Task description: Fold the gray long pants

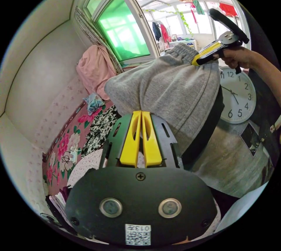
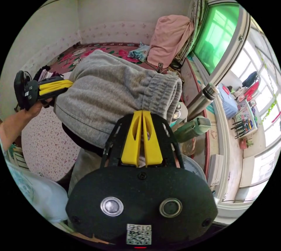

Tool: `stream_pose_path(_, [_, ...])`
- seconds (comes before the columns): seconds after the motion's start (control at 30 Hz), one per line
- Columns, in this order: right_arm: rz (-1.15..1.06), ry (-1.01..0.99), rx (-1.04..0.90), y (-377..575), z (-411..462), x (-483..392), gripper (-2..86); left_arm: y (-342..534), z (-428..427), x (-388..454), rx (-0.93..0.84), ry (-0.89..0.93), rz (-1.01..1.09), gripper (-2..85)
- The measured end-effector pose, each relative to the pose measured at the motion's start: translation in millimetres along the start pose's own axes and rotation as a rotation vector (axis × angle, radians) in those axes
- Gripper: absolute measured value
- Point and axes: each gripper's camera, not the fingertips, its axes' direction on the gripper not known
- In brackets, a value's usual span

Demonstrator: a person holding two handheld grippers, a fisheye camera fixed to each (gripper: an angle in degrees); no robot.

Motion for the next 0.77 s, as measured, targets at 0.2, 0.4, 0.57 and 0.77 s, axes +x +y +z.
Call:
stream_pose_path(0.2, [-0.061,0.21,-0.013,-9.6,3.9,-47.2,-0.1,-14.5,-57.4,-54.3,-0.014,-0.03,0.028,-0.4])
stream_pose_path(0.4, [-0.116,0.214,0.458,32.5,-63.2,-126.4,-0.2,92.0,-144.8,-128.5,0.051,0.133,-0.203,-0.3])
stream_pose_path(0.57, [-0.293,0.018,0.458,84.1,-17.7,-255.9,-0.2,255.6,-177.8,-178.2,-0.15,0.266,-0.521,-0.3])
stream_pose_path(0.77, [-0.313,-0.315,0.209,105.0,72.8,-392.0,-0.2,433.6,-265.9,-241.8,-0.25,0.273,-0.956,-0.3])
